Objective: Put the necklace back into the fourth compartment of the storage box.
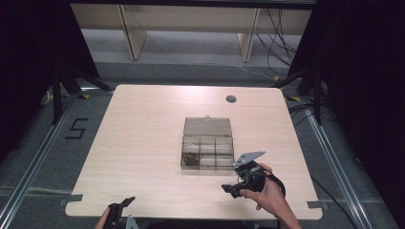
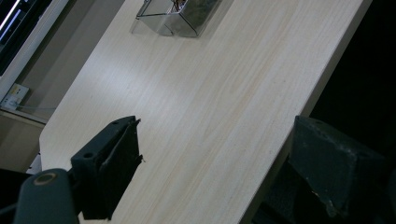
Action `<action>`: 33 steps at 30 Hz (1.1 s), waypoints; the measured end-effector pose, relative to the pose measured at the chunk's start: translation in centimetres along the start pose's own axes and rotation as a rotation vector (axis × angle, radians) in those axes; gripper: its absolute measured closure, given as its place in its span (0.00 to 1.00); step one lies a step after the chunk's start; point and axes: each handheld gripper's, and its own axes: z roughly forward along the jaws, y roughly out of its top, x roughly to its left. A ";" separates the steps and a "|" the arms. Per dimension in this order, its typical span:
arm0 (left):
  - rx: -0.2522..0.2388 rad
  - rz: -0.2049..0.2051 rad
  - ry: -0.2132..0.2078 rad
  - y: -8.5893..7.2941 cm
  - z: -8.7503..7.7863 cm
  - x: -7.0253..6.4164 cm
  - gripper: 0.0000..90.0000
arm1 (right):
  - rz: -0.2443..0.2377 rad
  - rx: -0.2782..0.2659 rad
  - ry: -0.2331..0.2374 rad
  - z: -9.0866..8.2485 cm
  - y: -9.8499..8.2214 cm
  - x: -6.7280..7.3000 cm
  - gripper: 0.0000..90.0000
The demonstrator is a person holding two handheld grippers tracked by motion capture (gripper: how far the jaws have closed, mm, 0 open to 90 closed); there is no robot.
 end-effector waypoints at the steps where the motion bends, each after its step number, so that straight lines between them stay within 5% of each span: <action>1: 0.000 0.000 0.000 0.0 0.0 0.0 0.17 | 0.004 0.001 0.000 -0.1 0.0 0.1 0.23; 2: 0.000 0.000 0.000 0.0 0.0 0.0 0.17 | -0.017 -0.008 0.001 -0.1 -0.1 0.1 0.23; 5: 0.016 0.012 -0.004 0.1 -0.2 0.1 0.17 | 0.026 0.012 0.015 -0.3 -0.3 0.6 0.23; 9: -0.008 -0.004 0.002 0.0 -0.1 0.0 0.17 | -0.030 -0.020 0.011 -0.1 -1.0 0.4 0.23; 12: 0.008 0.012 0.003 0.1 -0.2 0.1 0.17 | -0.007 -0.002 0.016 -0.3 -1.2 0.6 0.23; 23: 0.003 0.001 -0.002 0.1 -0.2 0.1 0.17 | -0.049 -0.077 0.020 -0.4 -3.2 1.3 0.22; 33: 0.005 0.006 -0.003 0.1 -0.3 0.1 0.17 | -0.011 -0.130 0.045 -0.9 -4.2 1.7 0.19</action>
